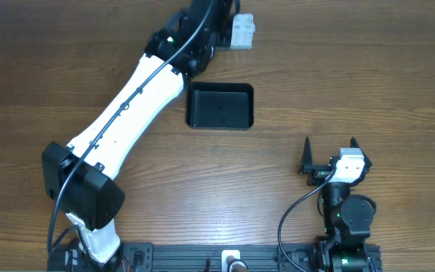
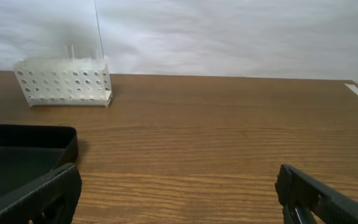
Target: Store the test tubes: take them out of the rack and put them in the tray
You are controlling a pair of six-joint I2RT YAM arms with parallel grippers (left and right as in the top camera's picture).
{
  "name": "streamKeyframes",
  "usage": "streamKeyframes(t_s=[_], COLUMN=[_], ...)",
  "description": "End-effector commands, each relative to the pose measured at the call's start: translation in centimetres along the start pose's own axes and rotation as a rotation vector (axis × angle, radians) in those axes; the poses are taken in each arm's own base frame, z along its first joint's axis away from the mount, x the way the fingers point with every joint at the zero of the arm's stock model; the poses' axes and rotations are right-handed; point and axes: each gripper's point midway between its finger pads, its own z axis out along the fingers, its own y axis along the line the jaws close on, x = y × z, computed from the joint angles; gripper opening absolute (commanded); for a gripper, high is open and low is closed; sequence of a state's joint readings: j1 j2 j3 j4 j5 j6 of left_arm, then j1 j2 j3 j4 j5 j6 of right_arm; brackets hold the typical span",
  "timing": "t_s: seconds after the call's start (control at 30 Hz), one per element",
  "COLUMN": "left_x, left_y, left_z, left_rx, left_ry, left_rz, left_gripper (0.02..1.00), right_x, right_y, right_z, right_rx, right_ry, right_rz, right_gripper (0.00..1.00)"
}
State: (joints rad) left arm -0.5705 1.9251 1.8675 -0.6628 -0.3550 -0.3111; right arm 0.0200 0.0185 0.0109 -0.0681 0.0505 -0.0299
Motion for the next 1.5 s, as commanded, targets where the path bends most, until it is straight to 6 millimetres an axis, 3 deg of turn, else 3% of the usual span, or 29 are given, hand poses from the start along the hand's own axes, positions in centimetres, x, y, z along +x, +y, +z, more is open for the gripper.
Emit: streamKeyframes(t_s=[0.03,0.37,0.57,0.73,0.93,1.5], left_x=[5.7,14.0,16.8,18.2,18.1,19.5], left_y=[0.6,-0.4,-0.2,-0.1,-0.4,0.7], left_z=[-0.2,1.8,4.1,6.0,7.9,9.1], left_rx=[-0.072,-0.125,-0.160,-0.177,-0.159,-0.182], left_ry=[0.187,0.325,0.379,0.393,0.362,0.401], left_rz=[-0.232,-0.241,-0.207,-0.174,-0.134,-0.119], left_gripper=[0.040,0.042,0.058,0.071,0.091,0.143], right_x=[0.3,0.3,0.3,0.3,0.3,0.3], right_y=[0.0,0.0,0.0,0.0,0.0,0.0], right_z=[0.0,0.0,0.0,0.0,0.0,0.0], right_rx=[0.001,0.001,0.001,0.001,0.001,0.001], right_ry=[0.005,0.005,0.005,0.005,0.005,0.005], right_rz=[-0.001,-0.001,-0.001,-0.001,-0.001,-0.001], right_gripper=[0.993,0.991,0.993,0.993,0.991,0.991])
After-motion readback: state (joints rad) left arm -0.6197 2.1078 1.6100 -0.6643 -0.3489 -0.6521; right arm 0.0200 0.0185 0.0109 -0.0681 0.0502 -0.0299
